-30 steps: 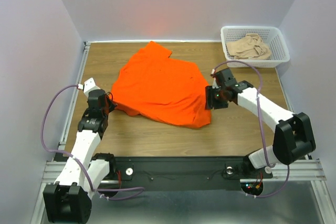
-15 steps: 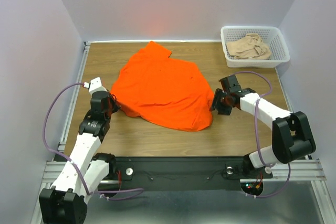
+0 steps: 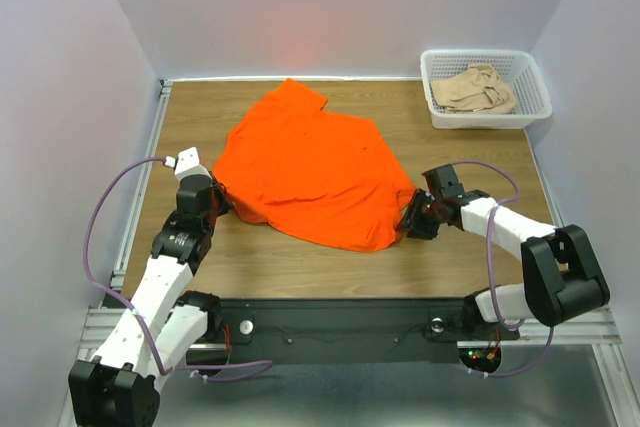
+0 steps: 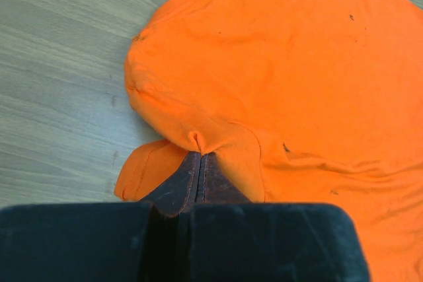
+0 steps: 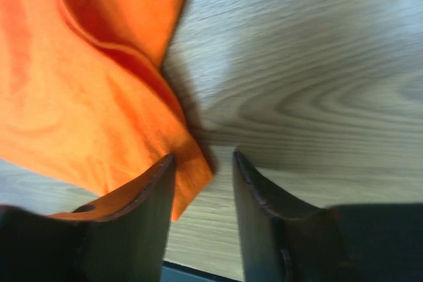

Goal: Fold and stack the t-shirts
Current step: Flatten the tshirt out

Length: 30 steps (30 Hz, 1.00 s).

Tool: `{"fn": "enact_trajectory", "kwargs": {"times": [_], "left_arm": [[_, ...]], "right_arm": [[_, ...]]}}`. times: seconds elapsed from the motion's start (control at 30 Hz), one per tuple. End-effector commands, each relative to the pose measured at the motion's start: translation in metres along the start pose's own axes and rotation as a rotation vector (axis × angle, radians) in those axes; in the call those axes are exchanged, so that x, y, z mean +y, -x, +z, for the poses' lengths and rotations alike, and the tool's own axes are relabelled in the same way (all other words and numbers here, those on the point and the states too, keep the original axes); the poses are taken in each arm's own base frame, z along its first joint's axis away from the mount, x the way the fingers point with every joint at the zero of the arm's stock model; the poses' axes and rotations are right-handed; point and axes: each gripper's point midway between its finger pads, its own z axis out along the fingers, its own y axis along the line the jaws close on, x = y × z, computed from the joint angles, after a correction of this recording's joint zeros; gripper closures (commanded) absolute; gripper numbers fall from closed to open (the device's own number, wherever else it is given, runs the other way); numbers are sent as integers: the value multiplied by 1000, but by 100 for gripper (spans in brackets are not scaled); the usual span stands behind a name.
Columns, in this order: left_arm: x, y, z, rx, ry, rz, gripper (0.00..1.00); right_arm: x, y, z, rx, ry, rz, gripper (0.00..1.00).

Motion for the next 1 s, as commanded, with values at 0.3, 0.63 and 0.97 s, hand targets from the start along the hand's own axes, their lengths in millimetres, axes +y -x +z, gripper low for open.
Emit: {"fn": "enact_trajectory", "kwargs": {"times": [0.3, 0.63, 0.97], "left_arm": [[-7, 21, -5, -78, -21, -3, 100], [-5, 23, -5, -86, -6, -5, 100], [-4, 22, -3, -82, 0, -2, 100]], "right_arm": [[30, -8, 14, 53, 126, -36, 71], [26, 42, -14, -104, -82, -211, 99], [42, 135, -66, -319, -363, -389, 99]]}}
